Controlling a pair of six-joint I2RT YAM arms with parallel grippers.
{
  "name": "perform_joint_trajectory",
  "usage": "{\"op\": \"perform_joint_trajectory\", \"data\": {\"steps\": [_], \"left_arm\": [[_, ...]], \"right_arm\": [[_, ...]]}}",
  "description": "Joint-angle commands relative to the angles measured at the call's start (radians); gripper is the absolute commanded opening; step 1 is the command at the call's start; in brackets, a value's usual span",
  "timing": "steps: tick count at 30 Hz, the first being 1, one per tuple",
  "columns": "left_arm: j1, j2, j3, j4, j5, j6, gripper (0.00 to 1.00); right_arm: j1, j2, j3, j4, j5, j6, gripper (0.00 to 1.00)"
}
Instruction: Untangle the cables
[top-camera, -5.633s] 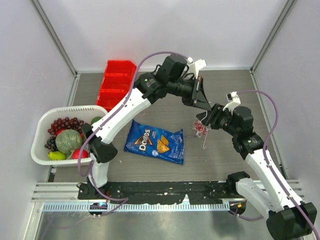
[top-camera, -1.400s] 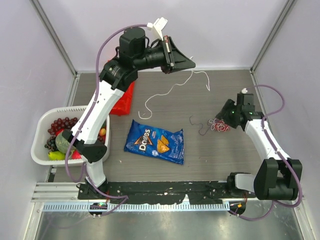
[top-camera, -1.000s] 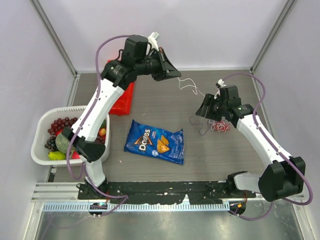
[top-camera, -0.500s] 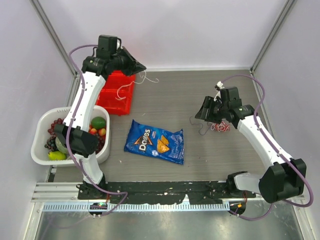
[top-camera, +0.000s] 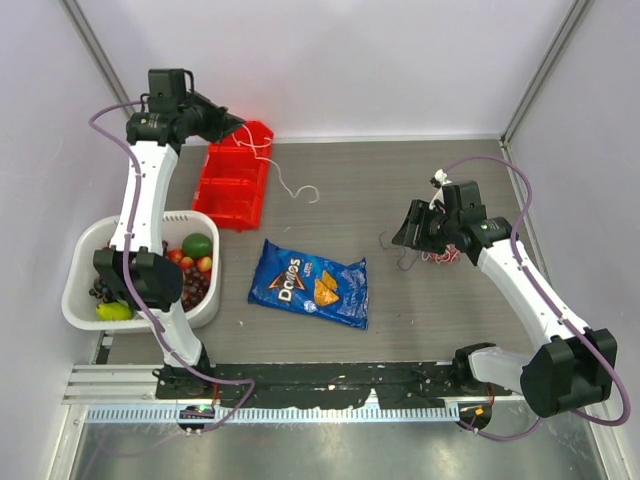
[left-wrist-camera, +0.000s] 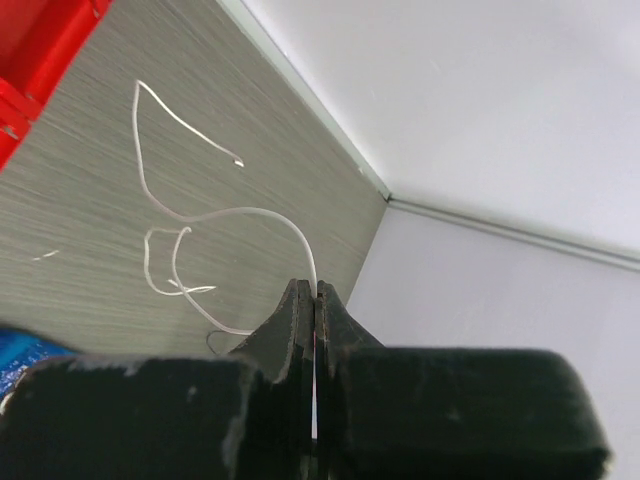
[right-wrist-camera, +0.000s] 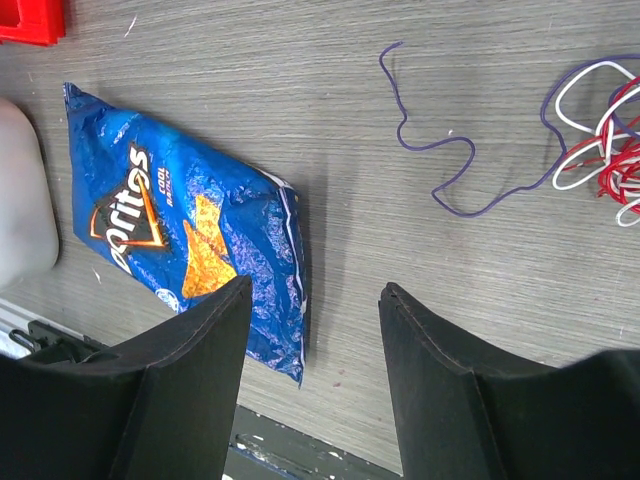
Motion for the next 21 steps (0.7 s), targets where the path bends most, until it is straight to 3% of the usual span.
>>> {"op": "perform_joint_trajectory", "data": {"steps": [1, 10, 17, 21], "left_arm": [[0.03, -0.064, -0.014, 0.012, -0.006, 0.019, 0.0], [0.122, -0.078, -0.167, 0.072, -0.005, 0.107, 0.0], [0.154, -0.119, -0.129, 0.007, -0.086, 0.167, 0.0], [0.152, -0.125, -0.091, 0.093, 0.063, 0.113, 0.0]], "right_arm": [[-0.001, -0.024, 0.0, 0.014, 0.004, -0.016, 0.59], [-0.001, -0.027, -0.009, 0.024, -0.007, -0.001, 0.59], [0.001, -0.036, -0.026, 0.023, 0.001, 0.01, 0.59], [-0.001, -0.028, -0.033, 0.034, -0.005, 0.015, 0.59]]}}
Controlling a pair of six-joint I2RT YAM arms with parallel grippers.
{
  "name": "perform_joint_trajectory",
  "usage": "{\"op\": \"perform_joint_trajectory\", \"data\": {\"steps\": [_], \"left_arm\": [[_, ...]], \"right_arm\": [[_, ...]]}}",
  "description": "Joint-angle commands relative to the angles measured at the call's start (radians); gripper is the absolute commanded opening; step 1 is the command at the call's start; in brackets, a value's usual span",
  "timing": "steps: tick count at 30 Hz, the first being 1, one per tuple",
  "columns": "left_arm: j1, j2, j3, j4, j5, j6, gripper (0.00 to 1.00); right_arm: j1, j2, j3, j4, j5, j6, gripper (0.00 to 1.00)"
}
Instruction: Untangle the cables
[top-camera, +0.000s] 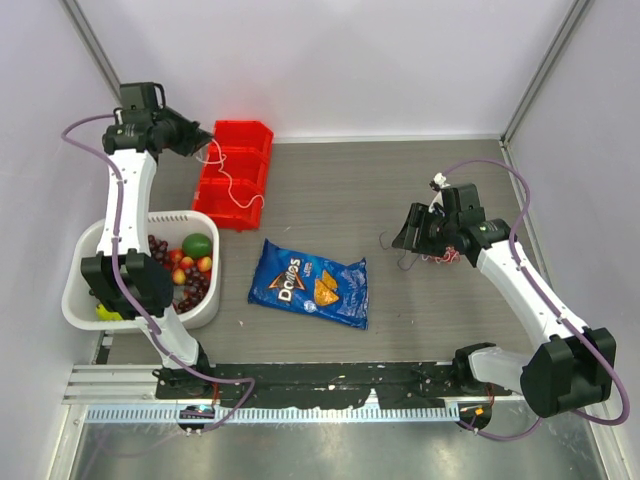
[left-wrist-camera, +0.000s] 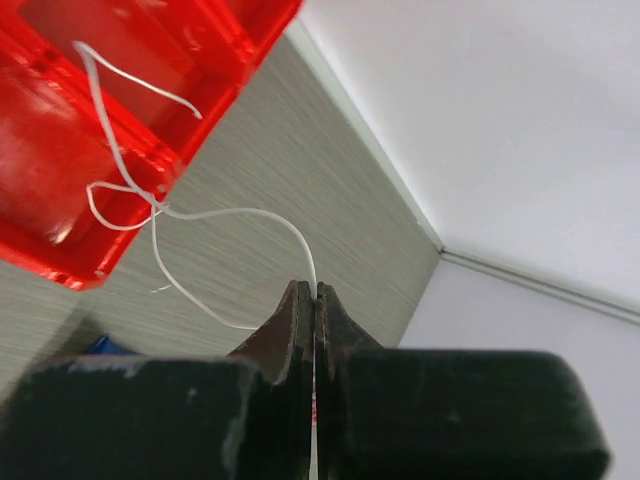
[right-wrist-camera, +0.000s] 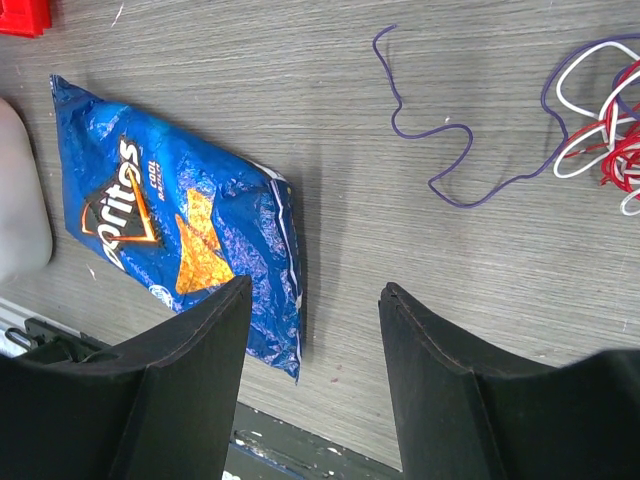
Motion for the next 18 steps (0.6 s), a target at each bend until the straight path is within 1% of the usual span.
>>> {"op": "perform_joint_trajectory", "data": {"steps": [1, 3, 11, 14, 18], "left_arm": [[-0.005, -0.063, 0.078, 0.112, 0.141, -0.036, 0.0], [-0.005, -0.066, 0.093, 0.138, 0.168, -0.061, 0.0], [0.003, -0.055, 0.159, 0.174, 0.18, -0.084, 0.0], [0.004, -0.055, 0.15, 0.201, 0.202, -0.087, 0.0], [0.017, -0.062, 0.139, 0.191, 0.188, -0.083, 0.0]], "right_arm": [[-0.001, -0.024, -0.012, 0.037, -0.006, 0.01, 0.59], [-0.001, -0.013, -0.009, 0.037, -0.012, 0.012, 0.59], [-0.001, -0.01, -0.005, 0.041, -0.017, 0.012, 0.59], [-0.001, -0.013, -0.016, 0.041, -0.014, 0.013, 0.59], [-0.001, -0.016, -0.022, 0.044, -0.009, 0.013, 0.59]]}}
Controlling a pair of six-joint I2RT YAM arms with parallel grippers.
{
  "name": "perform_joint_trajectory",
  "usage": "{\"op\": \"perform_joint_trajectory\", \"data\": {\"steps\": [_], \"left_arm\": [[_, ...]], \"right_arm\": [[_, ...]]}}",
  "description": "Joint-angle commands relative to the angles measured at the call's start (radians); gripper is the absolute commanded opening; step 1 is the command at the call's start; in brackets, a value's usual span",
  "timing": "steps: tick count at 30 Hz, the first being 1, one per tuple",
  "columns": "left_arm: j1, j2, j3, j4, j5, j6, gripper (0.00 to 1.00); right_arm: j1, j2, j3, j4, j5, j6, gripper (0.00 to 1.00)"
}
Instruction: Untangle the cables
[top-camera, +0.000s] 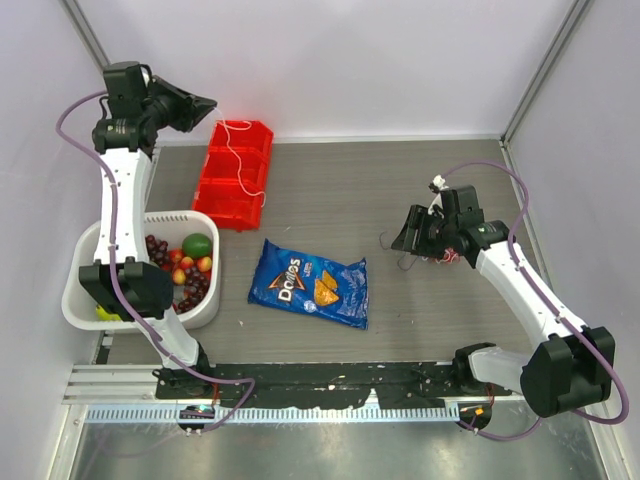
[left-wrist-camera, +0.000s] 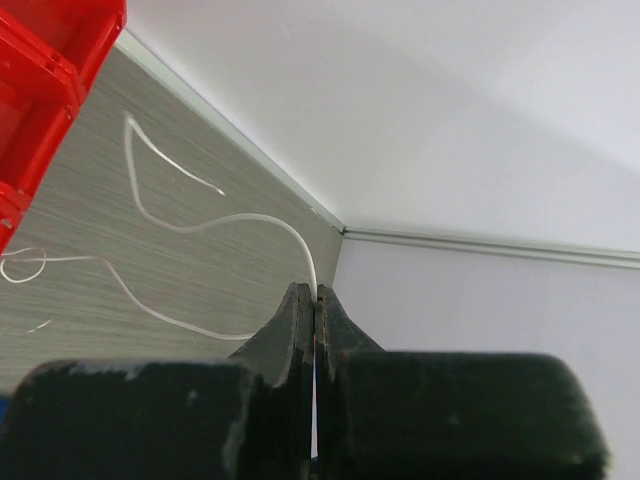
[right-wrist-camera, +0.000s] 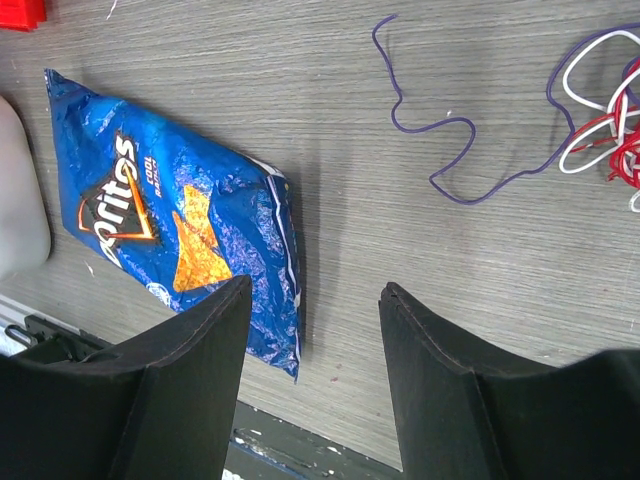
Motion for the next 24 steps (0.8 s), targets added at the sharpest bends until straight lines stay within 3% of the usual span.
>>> {"op": "perform_joint_trajectory", "data": {"steps": [1, 5, 9, 13, 19, 24], "left_arm": [[0.02, -0.054, 0.011, 0.059, 0.027, -0.005, 0.0], [0.027, -0.048, 0.02, 0.18, 0.123, -0.083, 0.0], [0.029, -0.058, -0.03, 0.542, 0.262, -0.276, 0.0], [0.029, -0.035, -0.046, 0.762, 0.319, -0.417, 0.0], [0.035, -0.081, -0.09, 0.578, 0.218, -0.3, 0.0], [0.061, -0.111, -0.177, 0.524, 0.204, -0.275, 0.0]], "right_arm": [[-0.001, -0.02, -0.007, 0.031, -0.001, 0.009, 0.59], [-0.001, -0.014, -0.007, 0.034, 0.001, 0.009, 0.59], [-0.001, -0.009, -0.011, 0.04, -0.001, 0.014, 0.59], [-0.001, -0.002, -0.013, 0.044, -0.01, 0.02, 0.59], [-0.001, -0.005, -0.014, 0.044, -0.01, 0.022, 0.59], [-0.001, -0.014, -0.022, 0.044, -0.004, 0.02, 0.59]]}}
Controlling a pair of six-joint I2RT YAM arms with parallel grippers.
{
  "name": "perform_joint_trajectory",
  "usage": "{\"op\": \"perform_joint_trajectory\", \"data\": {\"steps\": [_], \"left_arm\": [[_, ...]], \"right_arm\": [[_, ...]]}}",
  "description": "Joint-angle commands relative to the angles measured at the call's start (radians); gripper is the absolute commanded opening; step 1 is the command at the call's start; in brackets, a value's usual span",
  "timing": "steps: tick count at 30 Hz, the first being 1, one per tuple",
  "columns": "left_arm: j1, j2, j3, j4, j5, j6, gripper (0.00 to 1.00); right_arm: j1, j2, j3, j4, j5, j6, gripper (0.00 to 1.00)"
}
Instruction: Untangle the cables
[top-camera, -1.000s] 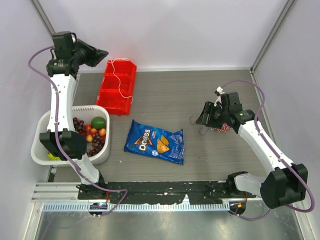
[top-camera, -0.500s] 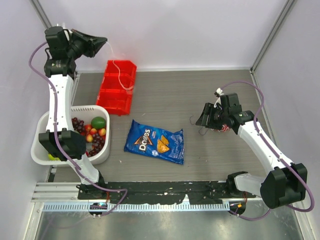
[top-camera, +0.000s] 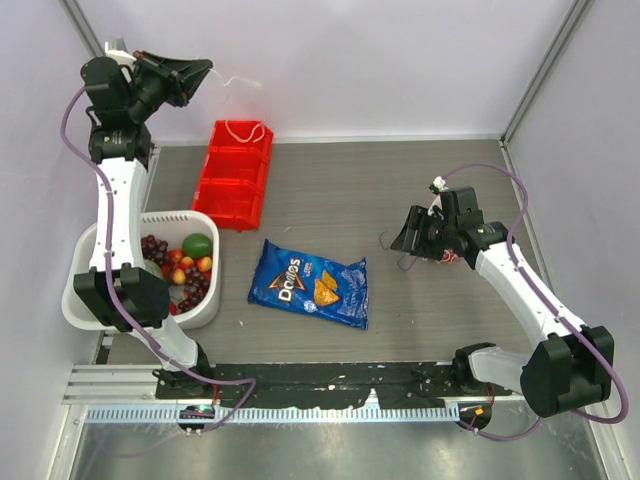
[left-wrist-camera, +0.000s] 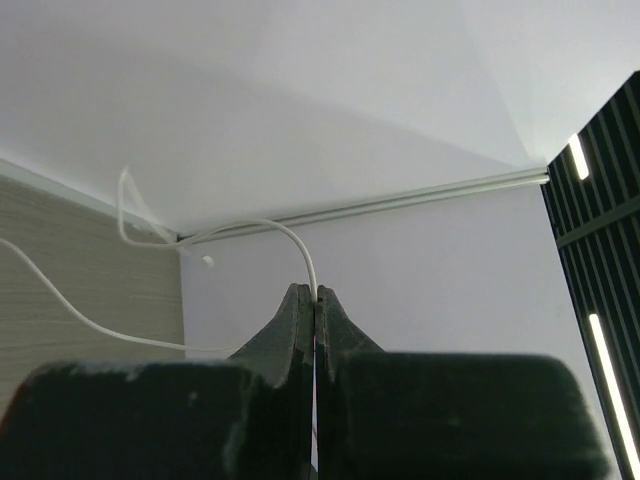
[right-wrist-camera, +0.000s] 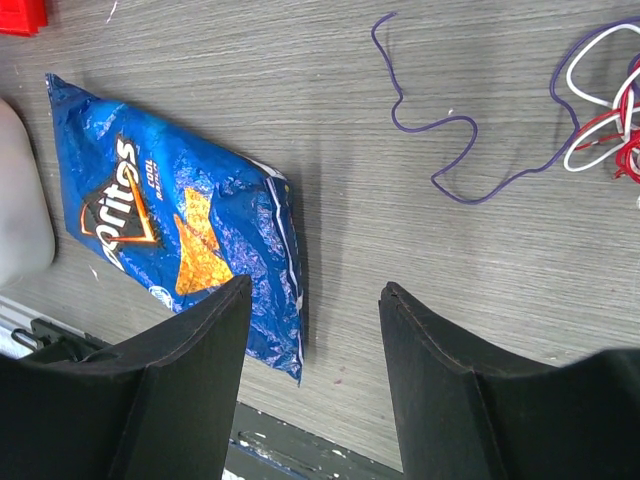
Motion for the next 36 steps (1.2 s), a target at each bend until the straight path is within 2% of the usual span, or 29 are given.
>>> {"op": "perform_joint_trajectory", "data": {"steps": [1, 8, 21, 36], "left_arm": [[0.027, -0.051, -0.056, -0.062, -0.022, 0.045, 0.0], [0.027, -0.096, -0.096, -0.314, -0.113, 0.212, 0.0], [0.027, -0.073, -0.172, -0.457, -0.214, 0.332, 0.0], [-0.022, -0.054, -0.331, -0.639, -0.433, 0.445, 0.0]], "right_arm": [[-0.001, -0.015, -0.006, 0.025, -0.002, 0.003, 0.59], [-0.001, -0.01, -0.008, 0.033, -0.003, 0.007, 0.59], [-0.001, -0.019, -0.023, 0.035, -0.009, 0.009, 0.59], [-0.002, -0.005, -0.023, 0.038, -0.02, 0.012, 0.59]]}}
